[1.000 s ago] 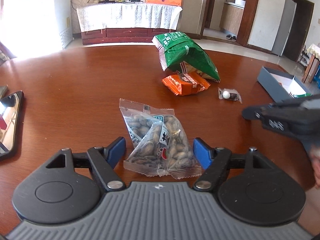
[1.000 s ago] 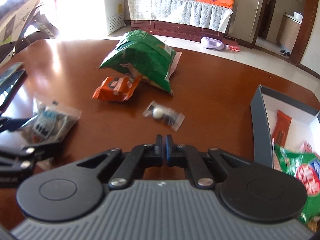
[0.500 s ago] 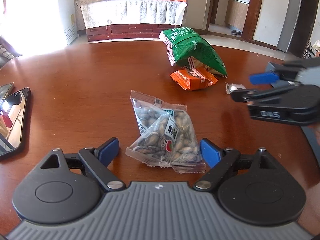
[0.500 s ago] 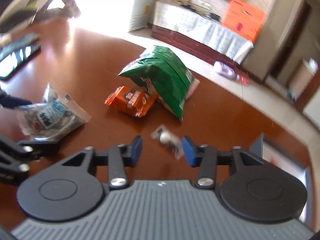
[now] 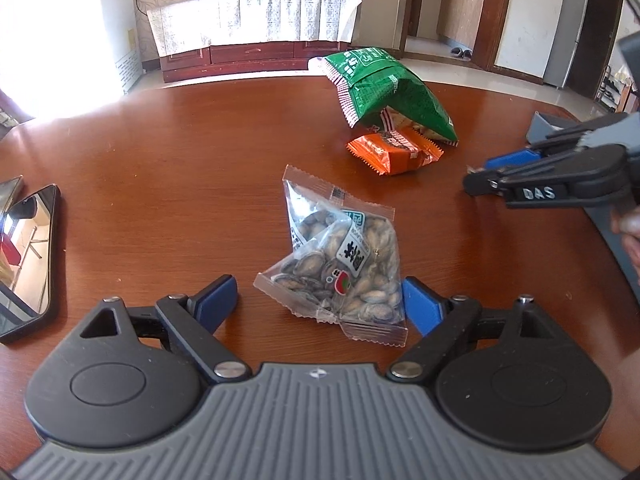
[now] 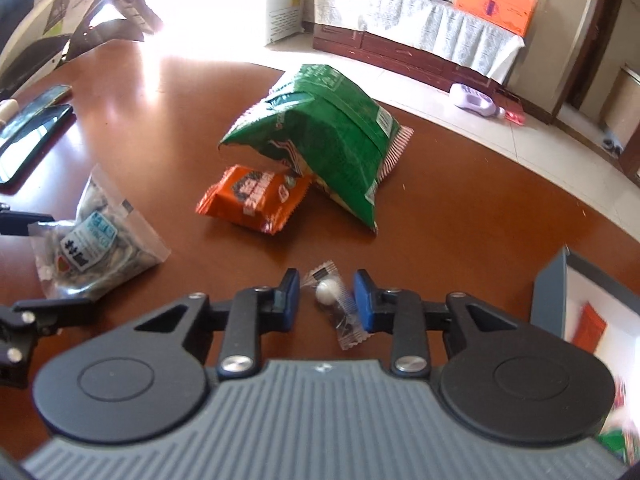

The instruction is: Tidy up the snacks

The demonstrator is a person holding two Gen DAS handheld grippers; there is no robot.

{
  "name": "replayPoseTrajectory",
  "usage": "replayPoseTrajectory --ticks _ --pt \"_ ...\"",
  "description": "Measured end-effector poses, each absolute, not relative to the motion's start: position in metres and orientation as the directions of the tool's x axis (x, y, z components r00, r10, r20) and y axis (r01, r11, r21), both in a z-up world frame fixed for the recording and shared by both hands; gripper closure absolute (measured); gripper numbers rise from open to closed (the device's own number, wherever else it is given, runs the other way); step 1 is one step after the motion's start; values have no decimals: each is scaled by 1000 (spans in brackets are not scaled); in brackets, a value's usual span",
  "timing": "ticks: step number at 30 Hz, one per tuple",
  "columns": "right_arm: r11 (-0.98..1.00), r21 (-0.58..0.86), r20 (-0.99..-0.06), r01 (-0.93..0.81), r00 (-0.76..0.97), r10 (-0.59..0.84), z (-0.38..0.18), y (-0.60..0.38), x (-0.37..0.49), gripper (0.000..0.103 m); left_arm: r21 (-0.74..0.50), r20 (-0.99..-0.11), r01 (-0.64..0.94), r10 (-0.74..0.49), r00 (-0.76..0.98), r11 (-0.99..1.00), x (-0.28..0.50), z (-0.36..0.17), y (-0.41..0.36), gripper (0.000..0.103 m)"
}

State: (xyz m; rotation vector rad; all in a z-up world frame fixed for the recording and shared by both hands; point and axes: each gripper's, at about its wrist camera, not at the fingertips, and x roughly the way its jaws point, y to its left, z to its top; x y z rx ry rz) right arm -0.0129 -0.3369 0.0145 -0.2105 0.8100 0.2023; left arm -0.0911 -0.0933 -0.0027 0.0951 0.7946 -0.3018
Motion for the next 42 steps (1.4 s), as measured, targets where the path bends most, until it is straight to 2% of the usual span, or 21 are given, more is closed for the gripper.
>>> replayPoseTrajectory --ticks 2,4,7,9,15,16,18,20,22,29,34,42 --pt "966 -96 -734 -238 673 93 12 -337 -24 75 -15 -714 306 -225 664 952 -91 -4 -96 9" --pt "971 -81 -728 -225 679 96 11 -335 -37 75 1 -712 312 -218 667 950 -91 -5 -98 7" --pt "970 -109 -702 -216 707 79 8 -329 -61 70 5 -706 312 -218 674 950 -90 -8 -100 4" --pt "958 -156 -687 -240 723 69 6 -323 -73 69 3 -703 310 -218 677 951 -89 -9 -101 4" --pt "958 -130 -704 -256 704 93 11 -320 -90 78 5 -684 304 -219 696 953 -90 -11 -102 4" --pt "957 -130 -706 -259 702 95 11 -319 -94 82 5 -681 306 -221 699 952 -91 -12 -103 5" --pt "957 -130 -706 -259 702 94 11 -316 -103 82 5 -672 312 -228 705 950 -93 -11 -105 9" --pt "963 -112 -701 -246 706 99 10 -316 -118 83 3 -659 325 -242 712 946 -97 -10 -109 24" --pt "970 -80 -694 -230 711 111 10 -319 -133 83 1 -650 334 -253 717 943 -101 -9 -113 33" --pt "985 32 -650 -172 745 151 13 -321 -180 85 5 -635 311 -237 735 950 -112 -9 -121 39" --pt "984 69 -582 -166 794 175 29 -320 -200 85 34 -633 275 -193 750 961 -121 -7 -125 40" --pt "979 126 -568 -162 797 205 34 -331 -212 85 78 -634 241 -139 760 967 -142 -6 -130 40"
